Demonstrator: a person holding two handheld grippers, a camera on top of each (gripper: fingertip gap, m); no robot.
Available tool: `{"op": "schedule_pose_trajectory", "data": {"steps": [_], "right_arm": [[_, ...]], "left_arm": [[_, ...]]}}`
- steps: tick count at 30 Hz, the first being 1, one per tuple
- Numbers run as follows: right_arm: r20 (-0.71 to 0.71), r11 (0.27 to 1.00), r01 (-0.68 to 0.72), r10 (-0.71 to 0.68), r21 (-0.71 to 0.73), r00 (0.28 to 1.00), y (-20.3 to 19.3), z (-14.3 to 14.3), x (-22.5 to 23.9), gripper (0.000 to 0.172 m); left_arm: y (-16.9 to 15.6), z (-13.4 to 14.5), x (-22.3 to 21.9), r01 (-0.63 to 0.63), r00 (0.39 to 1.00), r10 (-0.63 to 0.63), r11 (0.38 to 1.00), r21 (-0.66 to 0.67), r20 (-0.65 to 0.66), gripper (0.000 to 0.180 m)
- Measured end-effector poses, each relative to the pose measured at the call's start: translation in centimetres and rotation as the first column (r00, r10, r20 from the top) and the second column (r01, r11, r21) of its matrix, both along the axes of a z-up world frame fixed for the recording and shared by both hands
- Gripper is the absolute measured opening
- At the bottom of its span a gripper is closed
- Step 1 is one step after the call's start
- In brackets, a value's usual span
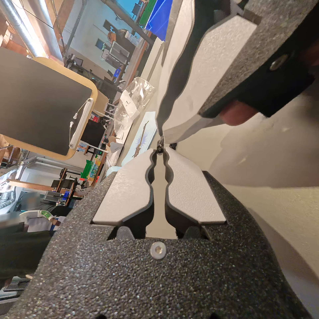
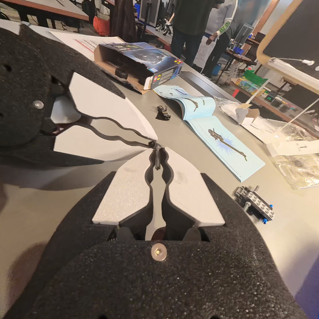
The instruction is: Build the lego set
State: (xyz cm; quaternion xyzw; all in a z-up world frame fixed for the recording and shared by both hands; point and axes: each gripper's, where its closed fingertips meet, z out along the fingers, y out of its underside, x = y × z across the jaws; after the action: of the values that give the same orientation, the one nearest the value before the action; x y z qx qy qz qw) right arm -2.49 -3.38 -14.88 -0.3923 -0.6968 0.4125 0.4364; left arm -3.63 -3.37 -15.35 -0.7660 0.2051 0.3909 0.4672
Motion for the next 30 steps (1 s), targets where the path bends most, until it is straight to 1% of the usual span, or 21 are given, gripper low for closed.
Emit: {"op": "schedule_pose_trajectory", "data": {"steps": [9,12,15,19,24,30], "right_arm": [[-0.016,0.992,0.005,-0.002,0.127,1.0,-0.1,-0.3,0.0,0.005],[-0.002,0.986,-0.03,0.03,0.166,1.0,-0.3,-0.6,0.2,0.005],[0.035,0.976,-0.097,0.092,0.197,0.995,-0.5,-1.0,0.5,0.005],[0.109,0.944,-0.199,0.176,0.262,0.978,-0.9,-1.7,1.0,0.005],[0.214,0.894,-0.315,0.256,0.32,0.943,-1.1,-2.5,1.4,0.005],[0.366,0.842,-0.456,0.343,0.288,0.865,-1.3,-3.5,1.8,0.005]], "left_arm": [[-0.2,-0.3,0.3,0.046,0.999,-0.046,0.999,-0.014,-0.019,0.007],[-0.4,-0.6,0.4,0.094,0.996,-0.094,0.995,-0.032,0.006,0.007],[-0.6,-1.0,0.8,0.173,0.984,-0.17,0.983,-0.059,0.053,0.007],[-0.9,-1.8,1.4,0.285,0.956,-0.272,0.951,-0.121,0.112,0.007],[-1.0,-2.7,1.8,0.38,0.92,-0.345,0.903,-0.2,0.189,0.007],[-1.4,-3.8,2.3,0.507,0.843,-0.397,0.812,-0.289,0.362,0.007]]}}
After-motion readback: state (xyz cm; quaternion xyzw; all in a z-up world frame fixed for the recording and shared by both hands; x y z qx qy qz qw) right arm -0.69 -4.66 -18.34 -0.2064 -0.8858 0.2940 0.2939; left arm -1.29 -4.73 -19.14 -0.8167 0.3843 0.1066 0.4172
